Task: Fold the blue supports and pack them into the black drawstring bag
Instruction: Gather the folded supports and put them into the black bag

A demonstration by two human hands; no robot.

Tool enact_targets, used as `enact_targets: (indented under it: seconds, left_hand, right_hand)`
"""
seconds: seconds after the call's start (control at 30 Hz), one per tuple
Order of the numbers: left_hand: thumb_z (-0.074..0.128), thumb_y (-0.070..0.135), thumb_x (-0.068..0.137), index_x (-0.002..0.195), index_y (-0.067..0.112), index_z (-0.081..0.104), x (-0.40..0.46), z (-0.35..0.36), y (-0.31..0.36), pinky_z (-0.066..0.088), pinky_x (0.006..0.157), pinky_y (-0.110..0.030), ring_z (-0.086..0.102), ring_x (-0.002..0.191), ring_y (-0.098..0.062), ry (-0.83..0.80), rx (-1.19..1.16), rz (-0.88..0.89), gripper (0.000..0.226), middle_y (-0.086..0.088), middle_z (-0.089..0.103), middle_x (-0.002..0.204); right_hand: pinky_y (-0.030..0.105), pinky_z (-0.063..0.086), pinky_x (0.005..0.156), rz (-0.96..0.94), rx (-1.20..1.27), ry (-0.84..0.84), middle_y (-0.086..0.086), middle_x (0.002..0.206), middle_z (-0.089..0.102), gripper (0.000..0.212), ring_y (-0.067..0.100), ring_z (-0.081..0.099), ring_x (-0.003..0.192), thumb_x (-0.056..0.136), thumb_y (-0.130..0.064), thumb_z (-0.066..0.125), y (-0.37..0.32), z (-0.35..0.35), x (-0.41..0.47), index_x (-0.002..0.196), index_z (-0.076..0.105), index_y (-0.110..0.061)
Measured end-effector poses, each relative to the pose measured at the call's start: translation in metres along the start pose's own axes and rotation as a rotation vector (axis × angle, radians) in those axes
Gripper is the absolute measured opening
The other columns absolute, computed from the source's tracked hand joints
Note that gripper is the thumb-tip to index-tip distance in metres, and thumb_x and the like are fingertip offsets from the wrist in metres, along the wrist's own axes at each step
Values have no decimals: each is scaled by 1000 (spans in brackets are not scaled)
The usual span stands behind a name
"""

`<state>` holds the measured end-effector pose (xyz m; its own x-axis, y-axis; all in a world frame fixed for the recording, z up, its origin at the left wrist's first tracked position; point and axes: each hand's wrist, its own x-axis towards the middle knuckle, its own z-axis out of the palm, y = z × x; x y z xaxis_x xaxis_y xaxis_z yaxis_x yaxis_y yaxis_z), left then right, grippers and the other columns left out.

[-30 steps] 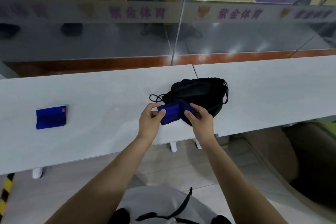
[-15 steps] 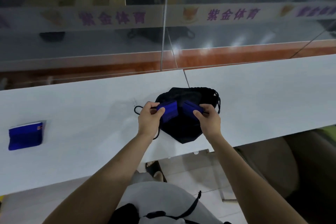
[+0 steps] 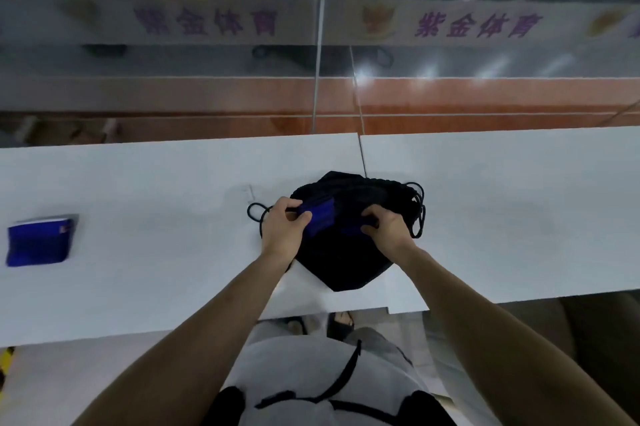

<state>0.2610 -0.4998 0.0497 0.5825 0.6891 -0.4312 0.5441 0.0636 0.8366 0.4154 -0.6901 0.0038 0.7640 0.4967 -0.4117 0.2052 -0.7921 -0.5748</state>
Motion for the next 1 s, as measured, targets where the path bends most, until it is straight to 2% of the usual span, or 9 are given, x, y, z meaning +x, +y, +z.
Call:
enact_targets:
  seconds: [0.17, 0.27, 0.4, 0.47, 0.53, 0.67, 0.8, 0.9, 1.0]
  left_hand:
    - [73, 29, 90, 114, 28, 66, -5, 6, -9, 54, 89, -28, 71, 93, -17, 78, -24, -45, 25, 4, 72, 101]
    - [72, 30, 91, 114, 28, 64, -6, 10, -11, 55, 90, -31, 71, 92, -19, 106, -34, -60, 24, 2, 72, 99]
    - [68, 27, 94, 118, 26, 63, -11, 16, -5, 46, 82, -17, 66, 92, -9, 131, 33, -43, 24, 5, 71, 99]
    - [66, 25, 95, 120, 25, 62, -12, 18, -2, 45, 81, -16, 66, 93, -10, 136, 31, -41, 25, 5, 70, 100]
    - [65, 23, 95, 120, 25, 62, -12, 22, 0, 49, 87, -24, 68, 95, -15, 119, 32, -34, 25, 2, 71, 101]
    - [63, 19, 96, 117, 29, 62, -12, 30, 3, 53, 91, -32, 68, 94, -18, 74, 33, -20, 24, -1, 73, 102]
    - [60, 16, 98, 116, 31, 60, -12, 33, 3, 54, 92, -34, 68, 95, -19, 44, 10, -10, 23, -1, 73, 103]
    - [59, 16, 98, 111, 38, 59, -8, 34, 0, 56, 94, -44, 70, 95, -20, 15, 11, 10, 25, -1, 74, 101]
    - [58, 15, 98, 109, 40, 59, -4, 34, -2, 57, 94, -45, 70, 96, -21, -9, 17, 22, 27, 0, 74, 101]
  right_hand:
    - [38, 53, 92, -96, -204, -74, 9, 121, 60, 25, 32, 63, 104, 94, -15, 68, 12, 2, 28, 118, 64, -18]
    - [41, 54, 90, -154, -323, -80, 12, 122, 60, 24, 36, 64, 103, 95, -14, 65, 15, 1, 44, 119, 64, -14]
    - [36, 49, 101, -180, -407, -79, 16, 124, 59, 24, 35, 57, 118, 94, -15, 65, 16, 2, 54, 116, 73, -8]
    - [32, 51, 99, -196, -207, -2, 15, 115, 66, 20, 33, 65, 107, 92, -14, 71, 11, 1, 53, 109, 76, -6]
    - [28, 52, 97, -175, 150, 18, 8, 106, 73, 16, 25, 71, 99, 93, -16, 72, -2, -3, 44, 108, 77, -11]
    - [33, 59, 95, -132, 700, -212, 4, 112, 75, 23, 19, 73, 104, 103, -27, 61, -30, -15, 19, 123, 69, -23]
    - [32, 58, 97, -188, 684, -297, 0, 117, 73, 36, 11, 70, 110, 98, -32, 69, -31, -15, 14, 133, 65, -29]
    - [33, 57, 96, -180, 684, -284, -5, 117, 74, 35, 10, 70, 110, 96, -29, 71, -28, -14, 14, 132, 67, -27]
    - [37, 59, 92, -146, 778, -348, 0, 115, 75, 30, 17, 72, 109, 97, -26, 71, -27, -13, 13, 127, 68, -25]
